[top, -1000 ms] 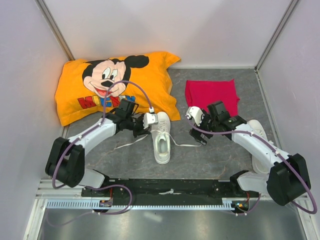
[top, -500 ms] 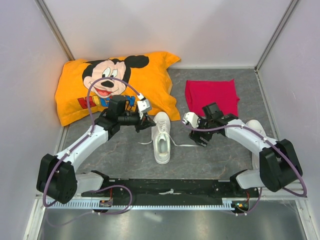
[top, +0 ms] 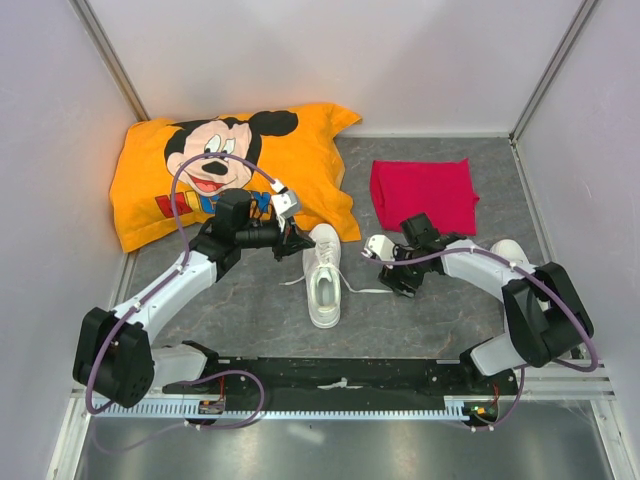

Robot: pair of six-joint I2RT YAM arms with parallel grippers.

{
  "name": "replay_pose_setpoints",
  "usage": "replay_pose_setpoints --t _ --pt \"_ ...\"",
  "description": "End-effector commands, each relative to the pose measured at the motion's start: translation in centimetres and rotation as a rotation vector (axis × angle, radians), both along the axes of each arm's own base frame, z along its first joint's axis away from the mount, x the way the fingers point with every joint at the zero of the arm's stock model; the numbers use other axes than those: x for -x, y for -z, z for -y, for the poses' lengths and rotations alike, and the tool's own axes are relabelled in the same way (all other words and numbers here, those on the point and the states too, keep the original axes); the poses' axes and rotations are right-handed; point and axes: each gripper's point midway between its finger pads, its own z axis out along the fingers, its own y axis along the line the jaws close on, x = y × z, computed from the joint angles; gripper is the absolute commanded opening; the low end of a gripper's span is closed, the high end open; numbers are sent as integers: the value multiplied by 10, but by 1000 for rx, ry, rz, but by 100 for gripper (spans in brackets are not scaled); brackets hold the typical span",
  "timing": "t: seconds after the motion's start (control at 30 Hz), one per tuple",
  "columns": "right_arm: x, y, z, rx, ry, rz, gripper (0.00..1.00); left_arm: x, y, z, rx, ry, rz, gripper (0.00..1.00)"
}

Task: Tie the shoes

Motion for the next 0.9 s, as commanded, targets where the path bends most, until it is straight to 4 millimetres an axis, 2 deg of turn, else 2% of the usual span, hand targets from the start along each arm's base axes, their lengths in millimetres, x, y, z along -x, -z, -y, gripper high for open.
replay_pose_setpoints --t 0.0,0.13,0.23,0.27,0.33,0.37,0.43,0.47,0.53,0.57,0.63,0.67,0.8,0.87 --pt "-4 7 0 29 -64 44 67 4 -10 5 41 25 13 2" --pt "3 19 15 109 -95 43 65 4 -9 4 35 27 18 2" --pt "2 29 29 182 -84 55 49 6 -9 4 26 46 48 2" --pt "1 30 31 193 -63 50 32 7 -10 3 26 50 60 1" --pt "-5 27 29 186 -29 56 16 8 -11 4 24 61 81 2" --pt "-15 18 21 155 -9 74 4 9 -10 3 19 66 94 1" --pt "-27 5 11 94 65 82 1 12 -13 3 24 83 126 2" --pt "-44 -13 0 42 85 122 0 14 -13 3 28 90 147 2" --pt "-62 -35 -12 -27 141 160 0 19 -16 2 36 118 194 2" --pt "-80 -57 -21 -68 154 214 0 21 -14 2 36 124 204 1" --pt "-100 -80 -31 -119 179 273 0 23 -15 2 39 134 223 2" --pt "-117 -102 -40 -154 183 321 0 23 -15 1 37 133 222 2" --pt "-149 -151 -71 -288 162 398 0 23 -13 1 33 134 225 2" --pt "-164 -175 -93 -363 135 422 0 23 -13 3 36 138 231 2"
